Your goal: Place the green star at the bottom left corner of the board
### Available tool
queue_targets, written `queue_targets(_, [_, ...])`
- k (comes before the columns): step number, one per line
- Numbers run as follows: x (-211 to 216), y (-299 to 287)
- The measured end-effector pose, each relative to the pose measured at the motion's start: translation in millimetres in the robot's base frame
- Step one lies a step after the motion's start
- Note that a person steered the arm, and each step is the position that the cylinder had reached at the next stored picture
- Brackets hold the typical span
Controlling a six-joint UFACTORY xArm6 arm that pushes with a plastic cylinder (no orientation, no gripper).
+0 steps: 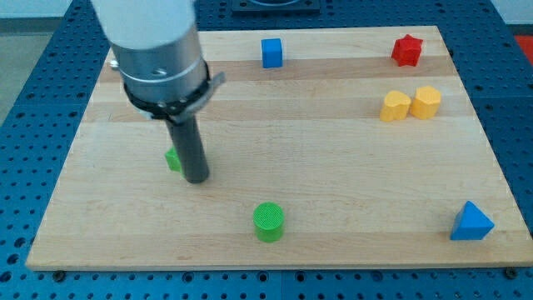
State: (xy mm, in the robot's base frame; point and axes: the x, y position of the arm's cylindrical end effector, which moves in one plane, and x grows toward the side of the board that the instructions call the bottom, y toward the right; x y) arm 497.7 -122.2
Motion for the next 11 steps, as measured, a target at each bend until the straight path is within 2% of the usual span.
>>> queue_targets(1, [-15, -30])
queue_targets(2, [-9, -37])
queue_targets(3, [15, 2])
queue_targets(4, [8, 64])
queue_targets(5, [-46, 66])
queue_targets(6, [-79, 38])
queue_targets(8, [-93, -20])
queue_targets(9, [-75, -32])
queue_targets(11, [-11, -45])
